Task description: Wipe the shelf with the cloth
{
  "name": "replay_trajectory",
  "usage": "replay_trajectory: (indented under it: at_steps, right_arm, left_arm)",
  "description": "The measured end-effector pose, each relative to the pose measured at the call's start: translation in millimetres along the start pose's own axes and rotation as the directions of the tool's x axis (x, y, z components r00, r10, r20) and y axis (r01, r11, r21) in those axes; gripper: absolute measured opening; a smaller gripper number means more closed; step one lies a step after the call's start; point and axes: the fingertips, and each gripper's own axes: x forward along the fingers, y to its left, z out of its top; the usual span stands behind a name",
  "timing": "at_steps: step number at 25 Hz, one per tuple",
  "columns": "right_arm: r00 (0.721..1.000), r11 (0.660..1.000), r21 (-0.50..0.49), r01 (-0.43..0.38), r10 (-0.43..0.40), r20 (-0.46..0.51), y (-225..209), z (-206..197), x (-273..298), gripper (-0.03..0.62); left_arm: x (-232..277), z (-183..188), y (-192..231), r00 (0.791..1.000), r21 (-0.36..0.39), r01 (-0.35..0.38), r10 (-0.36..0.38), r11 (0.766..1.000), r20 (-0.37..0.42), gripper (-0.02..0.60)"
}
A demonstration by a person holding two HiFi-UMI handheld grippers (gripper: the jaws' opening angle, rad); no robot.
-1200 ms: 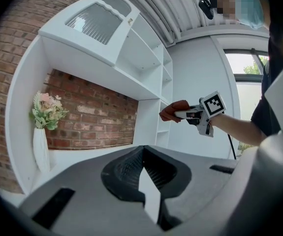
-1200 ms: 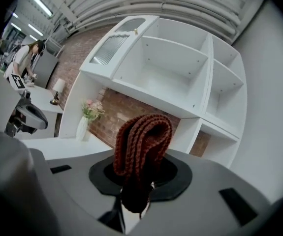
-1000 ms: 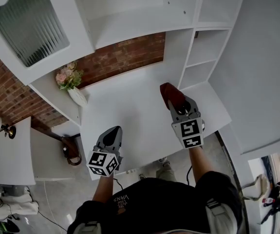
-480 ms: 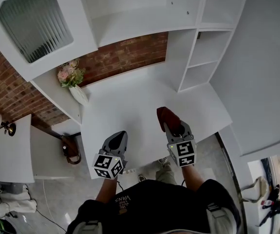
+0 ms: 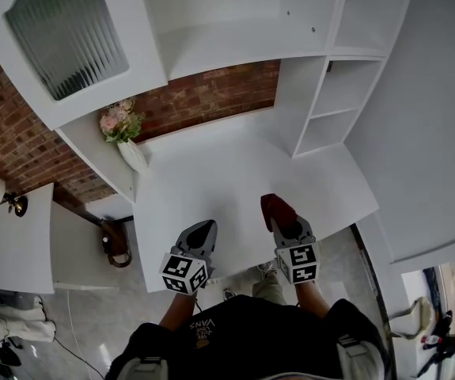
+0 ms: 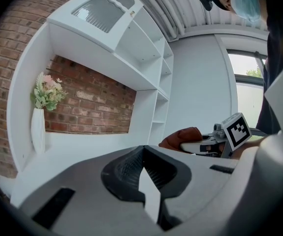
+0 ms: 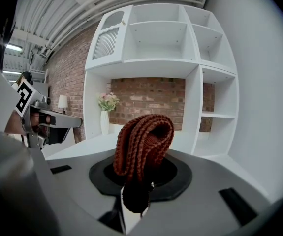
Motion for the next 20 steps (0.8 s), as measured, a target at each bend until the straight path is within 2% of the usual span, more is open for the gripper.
replay_trajectory:
  at_steps: [20]
  right_arm:
    - [1.0,1.0,-0.007,0.006,-0.006,0.006,-8.8,5.5,-1.0,0.086]
  left_arm:
    - [6.7,0.9,-5.6,1.0,-0.004,0.014,-0.014,1.0,0.003,0.006]
